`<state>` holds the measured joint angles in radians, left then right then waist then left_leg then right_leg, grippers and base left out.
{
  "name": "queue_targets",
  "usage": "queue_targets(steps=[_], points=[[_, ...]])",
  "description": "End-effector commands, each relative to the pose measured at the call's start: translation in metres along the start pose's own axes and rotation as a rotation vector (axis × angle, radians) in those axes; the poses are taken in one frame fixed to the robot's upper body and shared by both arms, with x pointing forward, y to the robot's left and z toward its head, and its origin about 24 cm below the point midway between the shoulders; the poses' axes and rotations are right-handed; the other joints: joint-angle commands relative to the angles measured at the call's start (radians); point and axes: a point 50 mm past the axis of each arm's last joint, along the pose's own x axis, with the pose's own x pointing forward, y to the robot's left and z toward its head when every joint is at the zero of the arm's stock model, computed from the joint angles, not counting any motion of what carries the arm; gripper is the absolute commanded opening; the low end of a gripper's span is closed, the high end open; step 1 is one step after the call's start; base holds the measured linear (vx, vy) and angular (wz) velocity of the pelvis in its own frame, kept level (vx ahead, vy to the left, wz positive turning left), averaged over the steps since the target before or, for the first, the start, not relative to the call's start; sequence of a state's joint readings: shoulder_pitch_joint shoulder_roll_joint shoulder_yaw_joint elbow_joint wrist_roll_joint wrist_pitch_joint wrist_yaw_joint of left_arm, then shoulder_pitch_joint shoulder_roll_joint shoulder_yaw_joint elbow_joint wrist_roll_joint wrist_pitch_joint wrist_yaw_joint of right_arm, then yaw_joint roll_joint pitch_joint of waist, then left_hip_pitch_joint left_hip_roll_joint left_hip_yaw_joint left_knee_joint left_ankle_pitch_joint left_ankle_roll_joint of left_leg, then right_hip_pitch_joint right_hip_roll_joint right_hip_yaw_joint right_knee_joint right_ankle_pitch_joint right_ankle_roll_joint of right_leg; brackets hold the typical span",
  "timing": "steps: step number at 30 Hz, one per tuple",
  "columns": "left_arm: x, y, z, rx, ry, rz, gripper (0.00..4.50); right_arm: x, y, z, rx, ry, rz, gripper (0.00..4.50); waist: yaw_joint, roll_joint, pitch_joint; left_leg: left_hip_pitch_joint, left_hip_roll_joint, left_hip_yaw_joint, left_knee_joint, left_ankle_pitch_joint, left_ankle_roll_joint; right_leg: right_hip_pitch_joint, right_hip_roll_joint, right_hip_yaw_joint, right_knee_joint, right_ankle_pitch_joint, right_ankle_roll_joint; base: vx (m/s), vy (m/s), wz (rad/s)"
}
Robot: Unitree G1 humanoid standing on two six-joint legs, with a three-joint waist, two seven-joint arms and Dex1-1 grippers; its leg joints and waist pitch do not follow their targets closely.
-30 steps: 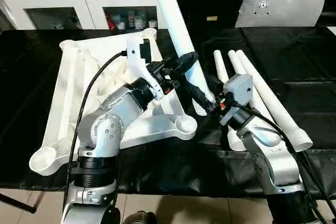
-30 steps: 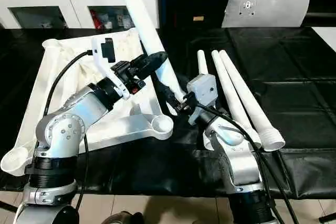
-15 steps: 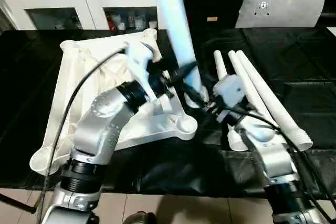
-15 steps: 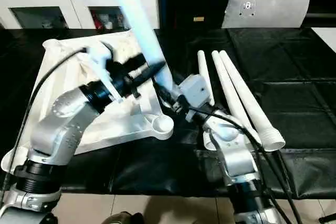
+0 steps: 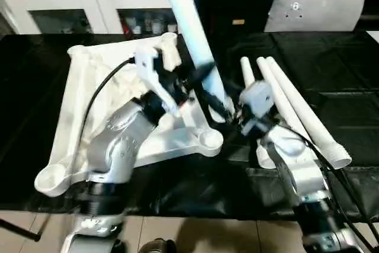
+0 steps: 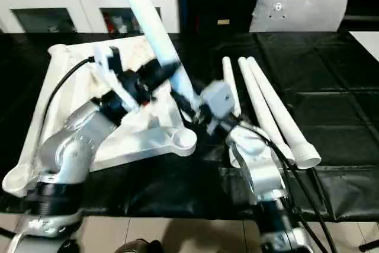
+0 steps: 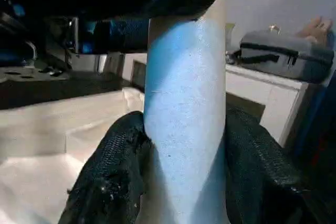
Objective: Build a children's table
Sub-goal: Pick table leg
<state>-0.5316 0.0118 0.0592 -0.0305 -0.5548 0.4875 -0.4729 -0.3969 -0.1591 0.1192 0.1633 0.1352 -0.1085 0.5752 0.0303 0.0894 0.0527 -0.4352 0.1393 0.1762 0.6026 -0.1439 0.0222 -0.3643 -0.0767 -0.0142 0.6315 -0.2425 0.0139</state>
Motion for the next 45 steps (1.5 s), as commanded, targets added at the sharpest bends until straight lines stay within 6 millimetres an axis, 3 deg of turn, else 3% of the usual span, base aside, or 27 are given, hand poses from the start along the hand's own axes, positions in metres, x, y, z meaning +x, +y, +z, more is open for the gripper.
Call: queue_targets(steps=[1,2,4,8,10,15,17,20,24,32,39,45], points=[[0.011,-0.010,0.004,0.015,0.006,-0.030,1.83,0.005,0.010,-0.005,0.026,0.027,0.054,1.88,-0.006,-0.015,-0.067,0.051,0.077,-0.034,-0.076,-0.314,0.025,0.013,-0.058,0.022,-0.082,-0.117,-0.216,0.000,0.000,0.00],[0.011,-0.007,0.002,0.025,0.026,-0.003,1.83,0.005,0.010,-0.005,0.056,0.034,0.067,1.88,-0.007,-0.016,-0.068,0.051,0.077,-0.035,-0.077,-0.309,0.023,0.013,-0.056,0.021,-0.080,-0.104,-0.211,0.000,0.000,0.00],[0.011,-0.006,0.002,0.035,0.036,0.007,1.83,0.005,0.009,-0.005,0.058,0.034,0.066,2.58,-0.006,-0.014,-0.070,0.050,0.077,-0.035,-0.077,-0.303,0.024,0.013,-0.057,0.022,-0.080,-0.092,-0.208,0.000,0.000,0.00],[0.012,-0.006,0.004,0.068,0.051,0.004,1.83,0.006,0.009,-0.003,0.088,0.039,0.091,2.64,-0.005,-0.016,-0.070,0.048,0.076,-0.034,-0.075,-0.294,0.026,0.013,-0.061,0.024,-0.084,-0.092,-0.205,0.000,0.000,0.00],[0.013,-0.005,0.005,0.087,0.061,0.007,1.83,0.006,0.008,-0.002,0.107,0.035,0.091,3.01,-0.004,-0.015,-0.071,0.047,0.076,-0.034,-0.074,-0.280,0.031,0.013,-0.059,0.023,-0.082,-0.079,-0.208,0.000,0.000,0.00],[0.012,0.000,0.009,0.067,0.059,0.031,1.83,0.001,0.001,0.005,0.167,0.011,0.067,3.40,-0.002,-0.016,-0.073,0.048,0.076,-0.033,-0.072,-0.255,0.044,0.015,-0.058,0.022,-0.077,-0.038,-0.219,0.000,0.000,0.00],[0.010,0.003,0.009,0.065,0.076,0.038,1.83,-0.004,-0.010,0.011,0.279,-0.011,0.018,3.45,-0.001,-0.019,-0.071,0.050,0.075,-0.033,-0.073,-0.257,0.051,0.015,-0.058,0.022,-0.079,-0.046,-0.222,0.000,0.000,0.00],[0.007,0.012,0.006,0.079,0.114,0.070,1.83,-0.013,-0.022,0.019,0.413,-0.006,0.025,3.88,0.000,-0.016,-0.071,0.050,0.075,-0.034,-0.073,-0.249,0.050,0.016,-0.057,0.022,-0.080,-0.065,-0.214,0.000,0.000,0.00],[0.006,0.015,0.007,0.051,0.114,0.065,1.83,-0.021,-0.030,0.023,0.455,0.024,0.030,3.90,0.002,-0.020,-0.072,0.050,0.073,-0.031,-0.070,-0.243,0.030,0.015,-0.060,0.021,-0.082,-0.082,-0.211,0.000,0.000,0.00],[0.005,0.020,0.015,0.034,0.135,0.019,1.83,-0.035,-0.042,0.029,0.485,0.100,0.046,3.90,0.003,-0.020,-0.071,0.050,0.072,-0.031,-0.069,-0.218,0.033,0.013,-0.060,0.020,-0.082,-0.082,-0.211,0.000,0.000,0.00],[0.003,0.021,0.014,0.083,0.202,-0.053,1.83,-0.037,-0.048,0.035,0.368,0.175,0.117,3.90,0.003,-0.026,-0.067,0.051,0.074,-0.029,-0.071,-0.250,0.008,0.012,-0.064,0.022,-0.087,-0.144,-0.202,0.000,0.000,0.00],[0.001,0.014,0.015,0.233,0.276,-0.198,1.83,-0.038,-0.043,0.038,0.306,0.238,0.253,3.90,0.004,-0.029,-0.067,0.049,0.076,-0.029,-0.071,-0.230,0.029,0.012,-0.065,0.023,-0.085,-0.117,-0.202,0.000,0.000,0.00]])
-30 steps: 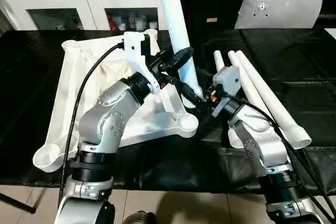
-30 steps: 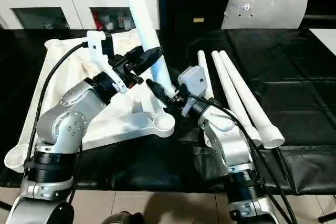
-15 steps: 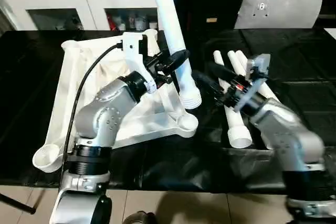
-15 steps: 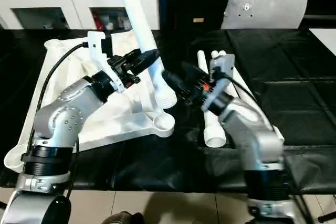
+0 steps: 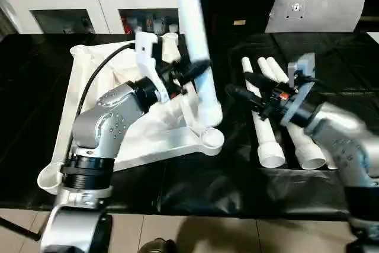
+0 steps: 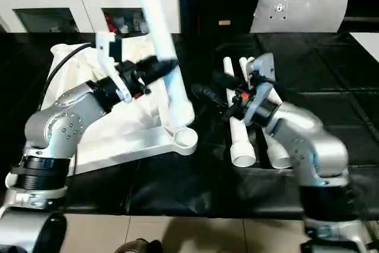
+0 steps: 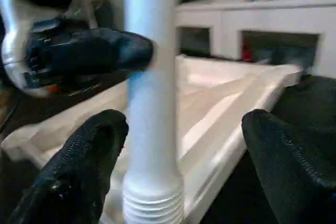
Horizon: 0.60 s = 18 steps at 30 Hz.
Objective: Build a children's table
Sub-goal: Pick table leg
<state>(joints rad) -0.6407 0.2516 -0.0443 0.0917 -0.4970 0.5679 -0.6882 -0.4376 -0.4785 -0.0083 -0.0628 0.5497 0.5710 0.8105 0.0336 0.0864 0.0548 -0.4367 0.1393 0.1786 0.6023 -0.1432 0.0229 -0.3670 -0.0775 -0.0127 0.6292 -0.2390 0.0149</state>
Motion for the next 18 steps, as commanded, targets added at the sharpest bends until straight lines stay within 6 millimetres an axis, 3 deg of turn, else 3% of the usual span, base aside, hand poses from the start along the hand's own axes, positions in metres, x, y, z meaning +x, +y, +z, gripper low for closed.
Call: queue_targets(steps=[1,7,15,18], points=[[0.003,-0.006,0.012,0.079,-0.012,-0.063,1.83,0.004,0.004,0.004,-0.042,0.023,0.053,3.90,0.000,-0.026,-0.068,0.051,0.076,-0.031,-0.071,-0.229,0.027,0.014,-0.064,0.021,-0.081,-0.117,-0.209,0.000,0.000,0.00],[0.006,-0.017,0.015,0.131,0.024,-0.148,1.83,0.011,0.003,-0.006,-0.032,0.107,0.104,3.90,-0.001,-0.026,-0.068,0.053,0.076,-0.029,-0.069,-0.235,0.023,0.015,-0.066,0.021,-0.078,-0.107,-0.243,0.000,0.000,0.00],[0.008,-0.031,0.019,0.155,0.006,-0.237,1.83,0.018,0.002,-0.012,0.029,0.151,0.169,3.90,0.000,-0.028,-0.071,0.052,0.076,-0.028,-0.063,-0.196,0.050,0.018,-0.063,0.019,-0.073,-0.064,-0.261,0.000,0.000,0.00],[0.008,-0.033,0.020,0.157,0.006,-0.252,1.83,0.019,0.004,-0.012,0.034,0.150,0.192,3.90,0.000,-0.034,-0.069,0.050,0.076,-0.027,-0.063,-0.196,0.053,0.020,-0.065,0.020,-0.073,-0.069,-0.261,0.000,0.000,0.00]])
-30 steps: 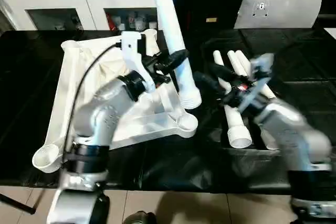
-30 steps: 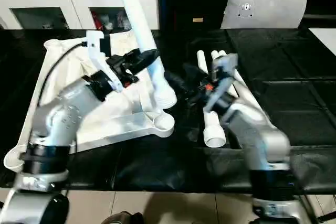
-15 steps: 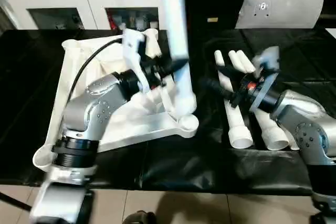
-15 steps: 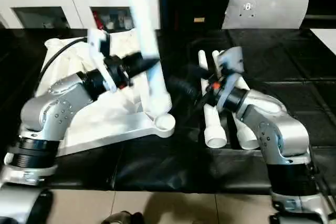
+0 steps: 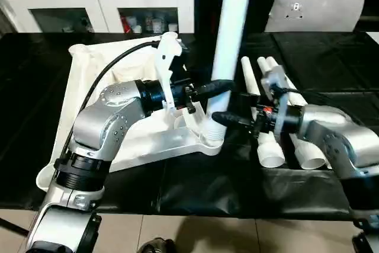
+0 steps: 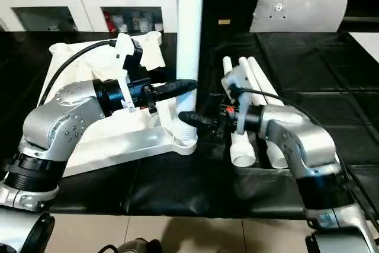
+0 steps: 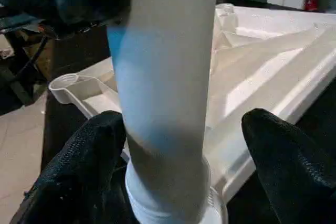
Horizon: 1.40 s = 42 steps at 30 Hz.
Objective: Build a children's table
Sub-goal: Pick table leg
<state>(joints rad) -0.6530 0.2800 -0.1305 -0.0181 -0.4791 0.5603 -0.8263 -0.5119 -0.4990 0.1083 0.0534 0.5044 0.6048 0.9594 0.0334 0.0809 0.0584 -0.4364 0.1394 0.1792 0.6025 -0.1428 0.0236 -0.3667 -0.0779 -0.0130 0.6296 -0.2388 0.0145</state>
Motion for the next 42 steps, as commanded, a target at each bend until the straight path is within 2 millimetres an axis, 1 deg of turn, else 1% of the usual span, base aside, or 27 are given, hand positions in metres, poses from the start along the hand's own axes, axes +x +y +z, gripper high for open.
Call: queue_targets(steps=[1,5,7,8,10,14,15,16,20,21,22,24,25,29,34,37,38,42], points=[[0.002,-0.004,0.009,0.024,-0.019,-0.033,1.83,0.004,0.002,0.003,-0.004,-0.002,0.040,3.90,0.000,-0.025,-0.073,0.051,0.077,-0.028,-0.064,-0.198,0.051,0.018,-0.064,0.020,-0.073,-0.072,-0.261,0.000,0.000,0.00],[0.002,-0.005,0.009,0.014,-0.017,-0.047,1.83,0.007,0.004,0.002,-0.006,0.005,0.063,3.90,0.000,-0.025,-0.073,0.053,0.077,-0.028,-0.064,-0.198,0.048,0.018,-0.061,0.019,-0.071,-0.059,-0.266,0.000,0.000,0.00],[0.004,-0.008,0.009,0.015,-0.017,-0.063,1.83,0.009,0.005,0.000,-0.001,0.007,0.072,3.62,0.001,-0.025,-0.071,0.054,0.078,-0.028,-0.066,-0.207,0.041,0.017,-0.062,0.020,-0.072,-0.062,-0.267,0.000,0.000,0.00],[0.004,-0.008,0.009,0.015,-0.017,-0.065,1.83,0.009,0.005,0.000,0.000,0.007,0.073,3.62,0.001,-0.026,-0.071,0.054,0.078,-0.028,-0.066,-0.208,0.040,0.018,-0.062,0.020,-0.071,-0.062,-0.267,0.000,0.000,0.00],[0.004,-0.011,0.009,0.014,-0.016,-0.081,1.83,0.011,0.005,-0.001,0.003,0.009,0.078,3.42,0.001,-0.025,-0.071,0.054,0.077,-0.028,-0.066,-0.214,0.034,0.018,-0.062,0.020,-0.071,-0.063,-0.269,0.000,0.000,0.00],[0.005,-0.011,0.009,0.015,-0.014,-0.085,1.83,0.013,0.005,-0.002,0.006,0.015,0.083,3.07,0.001,-0.026,-0.071,0.053,0.077,-0.028,-0.065,-0.207,0.040,0.019,-0.063,0.020,-0.071,-0.057,-0.271,0.000,0.000,0.00],[0.005,-0.012,0.009,0.014,-0.014,-0.089,1.83,0.013,0.006,-0.003,0.008,0.016,0.086,3.07,0.000,-0.024,-0.069,0.052,0.076,-0.028,-0.064,-0.207,0.040,0.019,-0.064,0.021,-0.072,-0.058,-0.271,0.000,0.000,0.00],[0.005,-0.012,0.009,0.014,-0.014,-0.091,1.83,0.014,0.006,-0.003,0.009,0.016,0.087,2.84,0.000,-0.025,-0.070,0.053,0.076,-0.028,-0.065,-0.209,0.040,0.019,-0.062,0.021,-0.072,-0.060,-0.270,0.000,0.000,0.00],[0.007,-0.015,0.009,0.012,-0.019,-0.109,1.83,0.016,0.006,-0.004,0.014,0.020,0.095,2.50,0.000,-0.026,-0.069,0.054,0.077,-0.029,-0.066,-0.215,0.038,0.018,-0.062,0.020,-0.071,-0.065,-0.269,0.000,0.000,0.00],[0.008,-0.016,0.009,0.011,-0.019,-0.114,1.83,0.016,0.006,-0.004,0.015,0.020,0.097,2.50,0.000,-0.026,-0.069,0.054,0.077,-0.029,-0.067,-0.217,0.036,0.018,-0.062,0.020,-0.071,-0.067,-0.269,0.000,0.000,0.00],[0.008,-0.017,0.009,0.011,-0.018,-0.120,1.83,0.017,0.006,-0.004,0.015,0.020,0.100,2.32,0.000,-0.026,-0.069,0.054,0.077,-0.028,-0.066,-0.216,0.035,0.018,-0.062,0.020,-0.071,-0.064,-0.269,0.000,0.000,0.00],[0.008,-0.018,0.009,0.014,-0.013,-0.129,1.83,0.017,0.006,-0.003,0.015,0.018,0.106,2.26,0.000,-0.026,-0.070,0.054,0.077,-0.029,-0.066,-0.216,0.036,0.019,-0.062,0.020,-0.070,-0.064,-0.270,0.000,0.000,0.00],[0.008,-0.018,0.008,0.016,-0.009,-0.131,1.83,0.017,0.006,-0.003,0.016,0.015,0.109,2.08,0.000,-0.027,-0.070,0.053,0.077,-0.028,-0.066,-0.212,0.037,0.019,-0.062,0.021,-0.071,-0.060,-0.270,0.000,0.000,0.00],[0.007,-0.018,0.007,0.021,0.003,-0.136,1.82,0.017,0.006,-0.003,0.015,0.016,0.115,2.01,0.002,-0.026,-0.072,0.054,0.077,-0.028,-0.065,-0.201,0.041,0.019,-0.062,0.020,-0.069,-0.047,-0.271,0.000,0.000,0.00],[0.007,-0.017,0.007,0.021,0.001,-0.133,1.82,0.018,0.007,-0.004,0.013,0.018,0.120,1.98,0.002,-0.027,-0.071,0.053,0.077,-0.028,-0.064,-0.200,0.044,0.020,-0.063,0.020,-0.070,-0.052,-0.272,0.000,0.000,0.00],[0.007,-0.018,0.006,0.020,0.000,-0.131,1.82,0.018,0.008,-0.005,0.012,0.017,0.121,1.98,0.002,-0.027,-0.073,0.053,0.077,-0.028,-0.063,-0.193,0.044,0.020,-0.062,0.019,-0.068,-0.040,-0.273,0.000,0.000,0.00],[0.007,-0.018,0.006,0.020,0.000,-0.131,1.82,0.017,0.008,-0.005,0.012,0.017,0.121,1.97,0.003,-0.025,-0.076,0.053,0.077,-0.028,-0.062,-0.188,0.046,0.022,-0.062,0.019,-0.066,-0.033,-0.274,0.000,0.000,0.00],[0.007,-0.018,0.006,0.017,-0.005,-0.129,1.82,0.017,0.009,-0.006,0.012,0.015,0.118,1.97,0.003,-0.025,-0.077,0.053,0.077,-0.028,-0.061,-0.178,0.050,0.022,-0.062,0.018,-0.065,-0.017,-0.277,0.000,0.000,0.00]])
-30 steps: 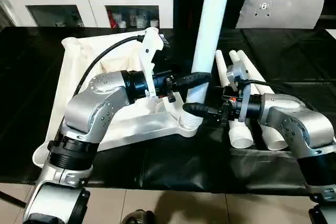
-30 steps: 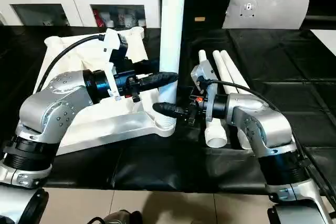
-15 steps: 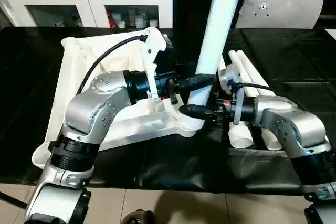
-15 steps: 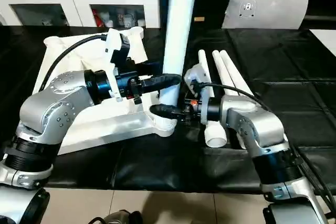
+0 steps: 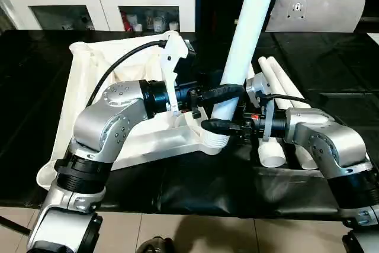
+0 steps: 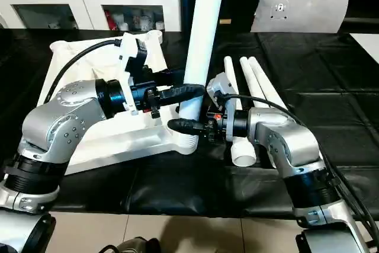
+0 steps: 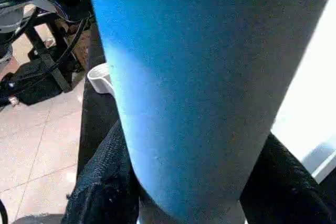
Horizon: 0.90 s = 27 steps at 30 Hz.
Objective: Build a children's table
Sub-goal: Pick table leg
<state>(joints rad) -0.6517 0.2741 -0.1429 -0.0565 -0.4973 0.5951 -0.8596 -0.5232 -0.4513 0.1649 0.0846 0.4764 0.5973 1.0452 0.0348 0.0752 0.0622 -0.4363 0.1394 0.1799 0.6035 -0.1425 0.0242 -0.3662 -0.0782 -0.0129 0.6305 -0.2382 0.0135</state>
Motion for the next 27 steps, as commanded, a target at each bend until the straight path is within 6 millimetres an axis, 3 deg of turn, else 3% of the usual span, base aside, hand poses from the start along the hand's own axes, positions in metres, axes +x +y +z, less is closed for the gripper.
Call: queue_targets(steps=[1,10,11,12,15,16,18,26,27], points=[[0.004,-0.009,0.003,0.026,-0.005,-0.059,1.82,-0.001,-0.001,0.003,-0.008,-0.013,-0.011,1.97,0.002,-0.020,-0.081,0.053,0.076,-0.028,-0.061,-0.178,0.051,0.022,-0.062,0.018,-0.066,-0.015,-0.277,0.000,0.000,0.00],[0.002,-0.017,0.001,-0.007,-0.006,-0.113,1.82,0.000,0.000,0.001,-0.002,-0.016,-0.012,1.97,0.002,-0.020,-0.081,0.053,0.077,-0.029,-0.061,-0.184,0.048,0.021,-0.061,0.018,-0.064,-0.025,-0.277,0.000,0.000,0.00],[0.002,-0.021,0.001,-0.035,-0.008,-0.148,2.38,0.000,0.000,0.000,-0.001,-0.016,-0.014,1.97,0.002,-0.019,-0.082,0.053,0.076,-0.028,-0.060,-0.184,0.047,0.021,-0.061,0.017,-0.063,-0.025,-0.278,0.000,0.000,0.00],[0.002,-0.024,0.001,-0.048,-0.015,-0.162,2.52,0.001,0.001,-0.001,-0.001,-0.017,-0.017,1.97,0.001,-0.019,-0.081,0.053,0.076,-0.028,-0.061,-0.187,0.046,0.020,-0.061,0.018,-0.064,-0.029,-0.279,0.000,0.000,0.00],[0.002,-0.028,-0.001,-0.054,-0.020,-0.187,2.56,0.002,0.001,-0.002,-0.001,-0.019,-0.020,1.97,0.002,-0.019,-0.080,0.054,0.076,-0.028,-0.061,-0.200,0.040,0.019,-0.060,0.018,-0.065,-0.048,-0.276,0.000,0.000,0.00],[0.002,-0.029,-0.002,-0.064,-0.027,-0.197,2.84,0.002,0.001,-0.003,0.000,-0.021,-0.020,1.97,0.001,-0.016,-0.079,0.054,0.077,-0.029,-0.064,-0.214,0.033,0.019,-0.060,0.018,-0.067,-0.061,-0.271,0.000,0.000,0.00],[0.002,-0.030,-0.003,-0.073,-0.031,-0.205,2.98,0.003,0.002,-0.004,0.001,-0.022,-0.020,1.97,0.001,-0.016,-0.079,0.056,0.077,-0.029,-0.064,-0.223,0.028,0.018,-0.060,0.019,-0.067,-0.069,-0.269,0.000,0.000,0.00],[-0.001,-0.031,0.014,-0.215,-0.269,-0.235,3.72,0.005,0.002,-0.007,0.015,-0.038,-0.044,1.97,0.002,-0.018,-0.079,0.054,0.073,-0.028,-0.063,-0.236,0.014,0.018,-0.061,0.020,-0.066,-0.076,-0.269,0.000,0.000,0.00],[-0.004,-0.029,0.017,-0.238,-0.316,-0.224,3.82,0.004,0.001,-0.007,0.019,-0.047,-0.059,1.97,0.003,-0.009,-0.080,0.054,0.072,-0.028,-0.063,-0.237,0.013,0.017,-0.060,0.019,-0.067,-0.075,-0.270,0.000,0.000,0.00]])
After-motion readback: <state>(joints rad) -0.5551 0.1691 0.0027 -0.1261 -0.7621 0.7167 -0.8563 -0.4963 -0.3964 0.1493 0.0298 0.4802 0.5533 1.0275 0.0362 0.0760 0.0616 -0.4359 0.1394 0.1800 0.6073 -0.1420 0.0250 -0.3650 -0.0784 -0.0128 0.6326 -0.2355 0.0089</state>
